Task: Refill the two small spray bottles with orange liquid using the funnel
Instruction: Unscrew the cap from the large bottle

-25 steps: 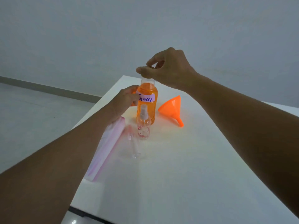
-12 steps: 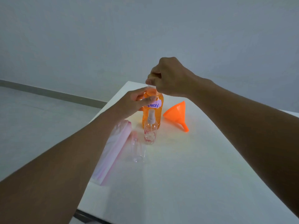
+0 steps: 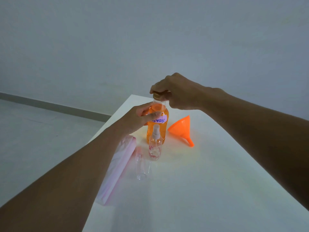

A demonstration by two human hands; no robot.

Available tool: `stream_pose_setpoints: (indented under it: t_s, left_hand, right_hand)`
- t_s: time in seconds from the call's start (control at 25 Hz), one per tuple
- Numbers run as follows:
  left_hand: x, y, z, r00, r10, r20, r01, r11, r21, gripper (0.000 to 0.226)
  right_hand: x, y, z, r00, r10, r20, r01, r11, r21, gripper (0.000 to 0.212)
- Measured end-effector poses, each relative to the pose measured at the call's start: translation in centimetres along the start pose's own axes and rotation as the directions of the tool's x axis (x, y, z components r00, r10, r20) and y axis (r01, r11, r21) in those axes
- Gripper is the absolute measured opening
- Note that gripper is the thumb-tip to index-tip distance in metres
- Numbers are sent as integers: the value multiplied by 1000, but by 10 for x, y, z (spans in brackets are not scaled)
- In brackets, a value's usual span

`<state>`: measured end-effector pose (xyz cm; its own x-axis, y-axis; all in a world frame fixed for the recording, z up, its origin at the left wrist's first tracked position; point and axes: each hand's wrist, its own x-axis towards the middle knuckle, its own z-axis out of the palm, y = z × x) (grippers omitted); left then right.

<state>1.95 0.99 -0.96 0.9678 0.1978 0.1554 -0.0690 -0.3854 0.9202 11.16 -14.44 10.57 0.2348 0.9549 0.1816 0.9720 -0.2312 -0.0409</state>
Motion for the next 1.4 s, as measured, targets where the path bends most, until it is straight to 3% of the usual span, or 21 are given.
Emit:
stream_pose_setpoints:
  t_s: [0.08, 0.16, 0.28, 0.36, 0.52, 0.64, 0.76, 0.92, 1.0, 1.08, 1.16, 1.24, 1.32, 1.4]
  left_hand:
    - [0, 0, 1, 1000, 3, 4, -3, 1000, 14, 36]
    - [-1, 1, 3, 1000, -2, -9, 2, 1000, 12, 32]
    - [-1, -1, 4, 1000, -10, -29, 10, 1000, 14, 28]
    - [-1, 0, 4, 1000, -5, -24, 6, 1000, 16, 26]
    - [0, -3, 3, 1000, -18, -23, 18, 1000, -1, 36]
    - [1, -3, 3, 1000, -17, -15, 17, 1000, -1, 36]
    - [1, -2, 3, 1000, -13, -14, 13, 1000, 18, 40]
    - [0, -5, 3, 1000, 3, -15, -3, 1000, 17, 34]
    - [-1, -5, 3, 1000, -6, -18, 6, 1000, -8, 35]
    - [-1, -4, 4, 1000, -27, -16, 27, 999, -20, 38]
    - [-1, -4, 5, 999, -30, -21, 30, 999, -15, 38]
    - [-2, -3, 4, 999, -29, -18, 29, 999, -34, 35]
    - [-2, -2, 4, 999, -43, -6, 42, 998, -49, 35]
    - [-2, -1, 5, 998, -54, 8, 55, 997, -61, 37]
  right_hand:
    - [-4, 3, -6, 999, 26, 32, -29, 995, 95, 57]
    - [-6, 1, -10, 988, 138, 62, -148, 965, 215, 49]
    - [0, -6, -7, 958, 286, 5, -282, 942, 182, 57]
    - [4, -8, -5, 965, 256, -48, -248, 960, 130, 55]
    - [2, -8, -11, 983, 147, 112, -155, 986, 67, 31]
    - [0, -2, -13, 986, 88, 140, -85, 996, -23, 14]
    - [-3, 1, -15, 990, 39, 135, -35, 999, -31, 61]
    - [-3, -4, -20, 966, 180, 184, -206, 969, 136, 78]
    - [4, -7, -20, 930, 344, 133, -352, 935, 44, 81]
    - [9, -12, -15, 931, 363, 34, -364, 931, 11, 76]
    - [11, -11, -11, 964, 264, 37, -265, 964, 21, 55]
    - [7, -7, -17, 979, 188, 72, -189, 982, 5, 19]
    - [-2, -3, -25, 988, 151, -20, -148, 984, 103, 32]
    - [-23, 1, -23, 946, 245, -214, -174, 936, 306, 38]
